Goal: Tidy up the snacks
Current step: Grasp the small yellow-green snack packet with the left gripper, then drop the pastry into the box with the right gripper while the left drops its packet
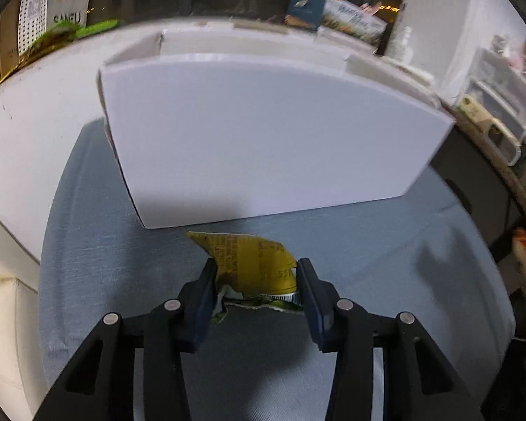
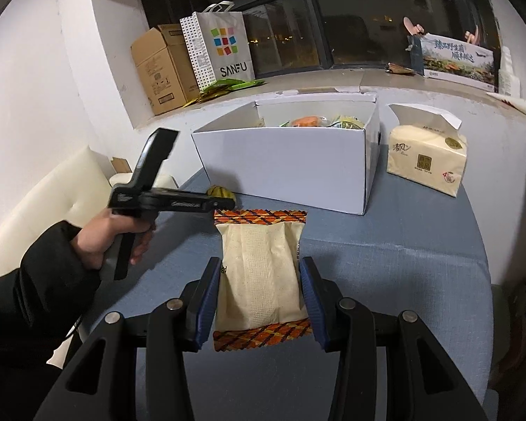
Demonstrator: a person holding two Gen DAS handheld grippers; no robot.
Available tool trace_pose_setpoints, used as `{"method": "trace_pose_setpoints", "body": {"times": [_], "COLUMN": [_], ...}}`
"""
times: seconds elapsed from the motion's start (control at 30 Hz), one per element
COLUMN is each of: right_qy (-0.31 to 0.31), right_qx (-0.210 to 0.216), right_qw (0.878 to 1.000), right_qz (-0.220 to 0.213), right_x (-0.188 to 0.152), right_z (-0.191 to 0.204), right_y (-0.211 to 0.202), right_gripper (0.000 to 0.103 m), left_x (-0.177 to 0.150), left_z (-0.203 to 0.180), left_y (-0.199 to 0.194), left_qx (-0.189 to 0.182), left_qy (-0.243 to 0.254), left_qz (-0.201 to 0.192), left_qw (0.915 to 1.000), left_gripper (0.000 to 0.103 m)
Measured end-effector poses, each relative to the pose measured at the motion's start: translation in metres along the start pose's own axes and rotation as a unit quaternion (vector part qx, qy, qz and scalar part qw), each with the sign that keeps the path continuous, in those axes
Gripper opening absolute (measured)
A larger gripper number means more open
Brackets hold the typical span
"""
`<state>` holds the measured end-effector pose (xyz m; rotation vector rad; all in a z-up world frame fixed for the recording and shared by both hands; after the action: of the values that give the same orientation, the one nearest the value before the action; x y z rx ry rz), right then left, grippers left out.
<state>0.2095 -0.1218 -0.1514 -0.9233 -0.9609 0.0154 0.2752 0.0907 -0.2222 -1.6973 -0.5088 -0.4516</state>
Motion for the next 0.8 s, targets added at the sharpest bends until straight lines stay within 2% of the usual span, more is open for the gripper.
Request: {"method": "trace_pose_setpoints", "body": {"times": [0.23, 0.37, 0.47, 0.6, 0.8], "right_qy": [0.006, 0.005, 0.012, 0.024, 0.054], "right_qx": [0.005, 0.002, 0.008, 0.009, -0.001], "right_qw": [1.000, 1.000, 0.999, 0.998, 0.996], "right_qz": [-0.005, -0.018, -0.040, -0.065, -0.066], "right_x": [0.004, 0.025, 0.061, 0.118, 0.190], "right_z": [0.002, 0.001, -0.004, -0.013, -0.037], "right_y": [0.005, 0.005, 0.002, 0.002, 0.026], "right_gripper": [0.049, 0.049, 0.049, 0.049, 0.049], "left_x": [0.006, 0.036, 0.073, 0.122, 0.178], "left_z": [-0.034, -0.039, -0.034, -0.024, -0.008], "left_y": [-0.068, -0.110, -0.129, -0.129, -0.097], "left_qx": [-0.029, -0.037, -0.033, -0.031, -0.009], "left_qy": [0.030, 0.040, 0.041, 0.037, 0.033], "left_qz": [-0.084, -0.136, -0.161, -0.169, -0.142], "left_qw": [0.9956, 0.9892, 0.9855, 0.9844, 0.9893], "left_gripper": [0.048, 0.048, 0.048, 0.048, 0.048]}}
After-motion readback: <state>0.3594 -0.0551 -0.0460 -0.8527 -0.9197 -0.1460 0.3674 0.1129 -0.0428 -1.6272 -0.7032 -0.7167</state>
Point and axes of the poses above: each gripper's, at about its wrist camera, not at the fingertips, and y roughly the way its jaws point, z to its left, x to its top, the point moved 8 cm from there along y, roughly the way its jaws point, and after that the axes turned 6 degrees about z, right-handed, at the moved point
